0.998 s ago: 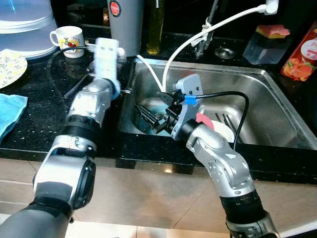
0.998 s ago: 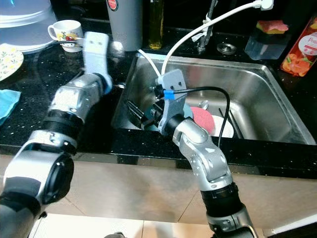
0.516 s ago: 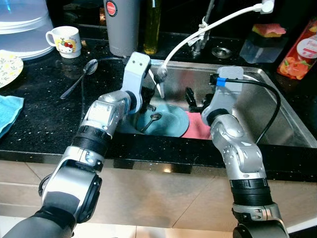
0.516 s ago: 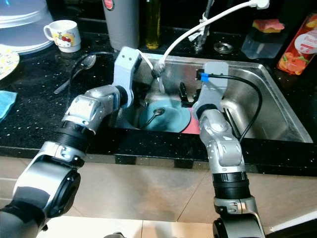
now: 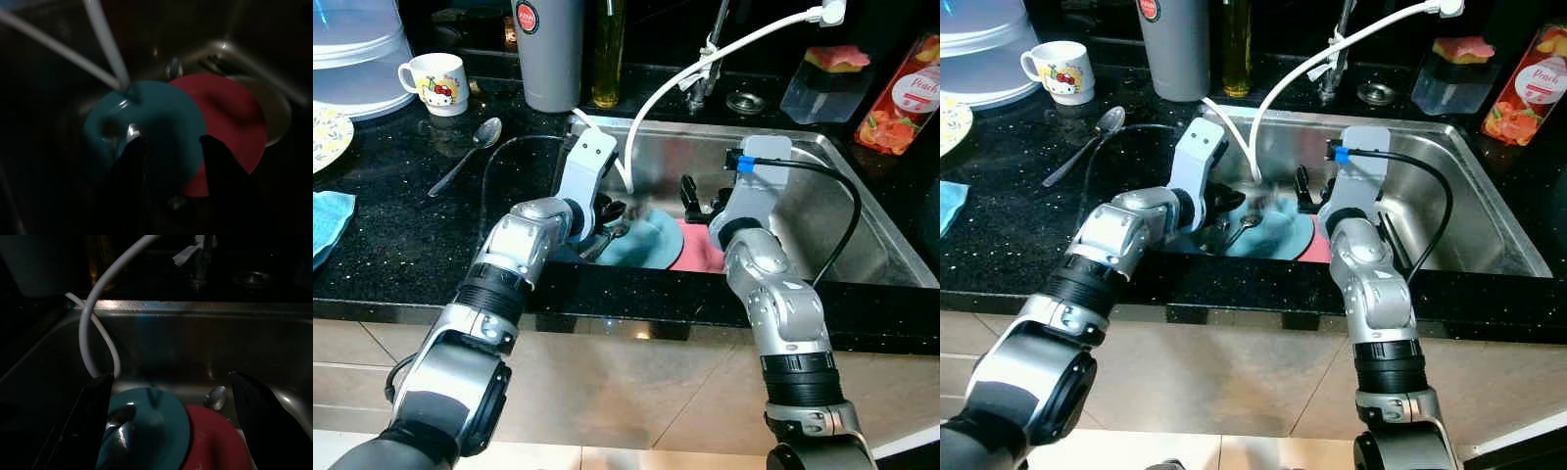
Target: Kitchen organization
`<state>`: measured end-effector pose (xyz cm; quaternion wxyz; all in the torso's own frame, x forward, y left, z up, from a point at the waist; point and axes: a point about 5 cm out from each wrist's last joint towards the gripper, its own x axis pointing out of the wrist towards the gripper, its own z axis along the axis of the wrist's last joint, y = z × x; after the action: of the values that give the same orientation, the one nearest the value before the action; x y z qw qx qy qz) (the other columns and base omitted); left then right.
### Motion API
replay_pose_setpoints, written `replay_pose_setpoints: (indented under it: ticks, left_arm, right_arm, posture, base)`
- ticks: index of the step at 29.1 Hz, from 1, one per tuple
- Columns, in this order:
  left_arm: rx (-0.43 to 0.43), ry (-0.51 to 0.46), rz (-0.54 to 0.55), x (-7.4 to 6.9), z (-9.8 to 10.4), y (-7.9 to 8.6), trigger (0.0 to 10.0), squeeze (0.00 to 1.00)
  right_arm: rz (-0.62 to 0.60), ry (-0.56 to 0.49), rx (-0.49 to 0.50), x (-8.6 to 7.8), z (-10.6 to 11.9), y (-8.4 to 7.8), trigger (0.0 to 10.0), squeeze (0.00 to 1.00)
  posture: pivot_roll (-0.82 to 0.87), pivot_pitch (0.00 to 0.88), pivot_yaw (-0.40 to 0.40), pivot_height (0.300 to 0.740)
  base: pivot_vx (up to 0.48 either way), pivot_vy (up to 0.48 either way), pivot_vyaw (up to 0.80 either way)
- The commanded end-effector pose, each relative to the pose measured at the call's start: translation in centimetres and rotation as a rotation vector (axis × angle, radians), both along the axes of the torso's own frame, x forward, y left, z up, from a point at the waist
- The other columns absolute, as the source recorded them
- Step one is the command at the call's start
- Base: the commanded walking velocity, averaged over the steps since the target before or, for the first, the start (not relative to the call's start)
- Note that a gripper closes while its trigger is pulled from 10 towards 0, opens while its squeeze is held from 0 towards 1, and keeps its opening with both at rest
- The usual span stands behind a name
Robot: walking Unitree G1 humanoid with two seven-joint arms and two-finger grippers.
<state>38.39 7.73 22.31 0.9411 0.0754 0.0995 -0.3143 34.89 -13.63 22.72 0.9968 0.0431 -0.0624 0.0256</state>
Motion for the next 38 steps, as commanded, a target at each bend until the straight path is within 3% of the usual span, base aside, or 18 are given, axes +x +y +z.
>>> replay_pose_setpoints:
  ticks: [1,2,7,8,9,11,14,18,26,30,33,38]
  left_arm:
    - [-0.029,-0.085,-0.034,-0.3,1.1,-0.3,10.0,1.0]
    - [-0.109,-0.186,-0.041,-0.6,3.0,-0.4,10.0,0.0]
    - [-0.143,-0.225,-0.015,-0.6,4.0,-0.2,10.0,0.0]
    - [-0.092,-0.252,0.052,-0.3,4.2,0.3,10.0,0.0]
    - [0.007,-0.279,0.191,0.5,4.3,1.4,10.0,0.0]
    - [0.047,-0.281,0.249,0.8,4.3,2.0,10.0,0.0]
    - [0.152,-0.297,0.454,1.7,4.8,5.2,10.0,0.0]
    - [0.123,-0.188,0.635,2.4,4.7,9.0,10.0,0.0]
    - [0.104,-0.127,0.732,2.8,4.6,11.5,10.0,0.0]
    - [0.126,-0.097,0.787,2.9,4.9,13.4,10.0,0.0]
    - [0.154,-0.103,0.844,2.9,5.1,14.5,10.0,0.0]
    - [0.076,-0.052,0.931,2.7,5.1,16.4,10.0,0.0]
  right_arm:
    - [0.015,-0.041,0.022,-0.2,0.6,0.1,10.0,0.0]
    - [0.036,-0.077,0.034,-0.4,1.1,0.3,10.0,0.0]
    - [0.053,-0.111,0.043,-0.5,1.6,0.4,10.0,0.0]
    - [0.063,-0.129,0.048,-0.6,1.9,0.5,10.0,0.0]
    - [0.082,-0.157,0.057,-0.8,2.3,0.7,10.0,0.0]
    - [0.088,-0.165,0.059,-0.8,2.4,0.8,10.0,0.0]
    - [0.179,-0.228,0.093,-1.4,3.3,1.6,10.0,0.0]
    - [0.391,-0.299,0.094,-2.8,4.4,3.9,10.0,0.0]
    - [0.519,-0.306,0.086,-3.8,4.6,5.7,10.0,0.0]
    - [0.639,-0.252,0.024,-4.6,3.3,6.9,10.0,0.0]
    - [0.68,-0.221,-0.007,-4.9,2.6,7.2,10.0,0.0]
    - [0.623,-0.143,-0.039,-4.1,1.4,6.7,10.0,0.0]
  posture:
    - [0.24,0.08,-0.035,0.74]
    - [0.24,0.081,-0.034,0.74]
    - [0.24,0.08,-0.034,0.74]
    - [0.24,0.08,-0.032,0.74]
    - [0.24,0.08,-0.032,0.74]
    - [0.24,0.081,-0.032,0.74]
    - [0.24,0.082,-0.034,0.74]
    - [0.25,0.079,-0.033,0.74]
    - [0.25,0.077,-0.034,0.74]
    - [0.25,0.078,-0.034,0.74]
    - [0.24,0.078,-0.033,0.74]
    - [0.25,0.078,-0.033,0.74]
  base:
    - [0.0,0.0,0.0]
    - [0.0,0.0,0.0]
    - [0.0,0.0,0.0]
    - [0.0,0.0,0.0]
    - [0.0,0.0,0.0]
    - [0.0,0.0,0.0]
    - [0.0,0.0,0.0]
    - [0.0,0.0,0.0]
    - [0.0,0.0,0.0]
    - [0.0,0.0,0.0]
    - [0.0,0.0,0.0]
    - [0.0,0.0,0.0]
